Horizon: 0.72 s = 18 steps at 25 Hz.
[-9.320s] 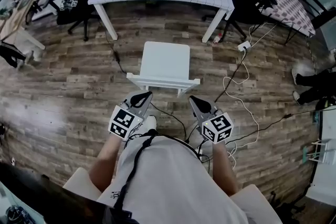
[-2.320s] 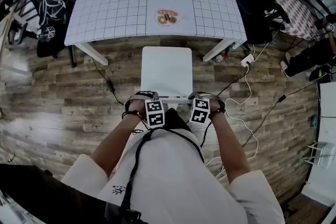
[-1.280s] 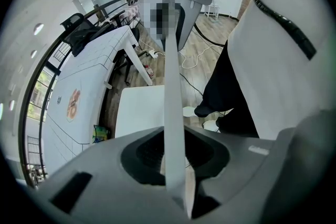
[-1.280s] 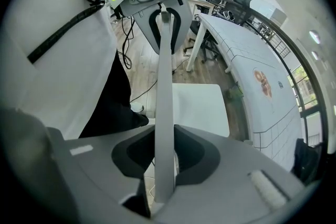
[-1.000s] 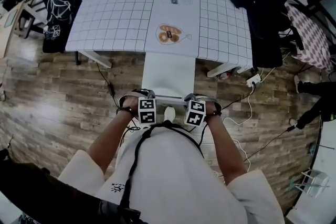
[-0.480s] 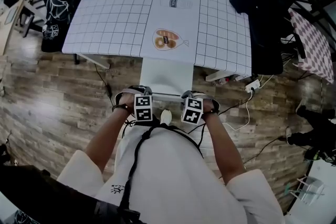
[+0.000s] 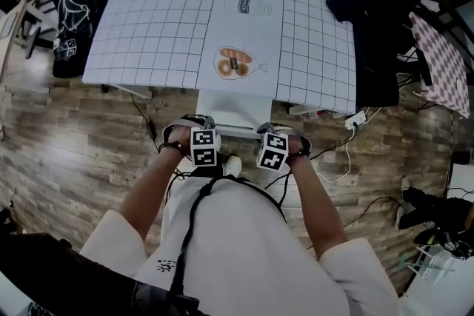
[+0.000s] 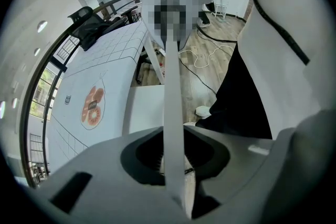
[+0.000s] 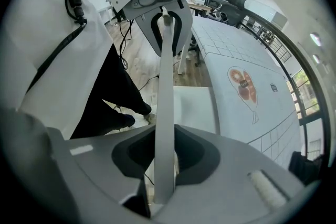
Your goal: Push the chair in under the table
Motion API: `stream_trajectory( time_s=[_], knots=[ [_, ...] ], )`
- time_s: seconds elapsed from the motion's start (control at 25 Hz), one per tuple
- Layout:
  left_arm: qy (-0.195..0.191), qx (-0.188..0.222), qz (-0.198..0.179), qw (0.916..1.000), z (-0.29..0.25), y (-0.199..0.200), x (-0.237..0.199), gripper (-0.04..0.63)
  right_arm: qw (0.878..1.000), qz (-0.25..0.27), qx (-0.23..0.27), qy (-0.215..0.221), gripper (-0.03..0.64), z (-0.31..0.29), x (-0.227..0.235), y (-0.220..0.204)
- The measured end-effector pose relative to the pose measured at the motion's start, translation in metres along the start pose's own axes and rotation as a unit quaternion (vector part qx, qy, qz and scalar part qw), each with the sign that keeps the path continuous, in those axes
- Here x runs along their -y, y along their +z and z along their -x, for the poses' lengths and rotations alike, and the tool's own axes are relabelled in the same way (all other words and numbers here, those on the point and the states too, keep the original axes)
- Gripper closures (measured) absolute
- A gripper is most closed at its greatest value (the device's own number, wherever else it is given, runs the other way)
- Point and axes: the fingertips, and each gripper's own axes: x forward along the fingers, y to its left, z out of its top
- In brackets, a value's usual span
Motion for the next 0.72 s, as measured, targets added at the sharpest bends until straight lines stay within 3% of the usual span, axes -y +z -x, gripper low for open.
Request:
stream_trajectory(
  time_s=[0.72],
  knots=[
    [-0.006,0.014,-0.026,0.9995,-0.005,-0.01,-0.073,0.495,0.999,-0.029,-0.014,0.0,0.528,-0.009,0.07,0.007]
  ],
)
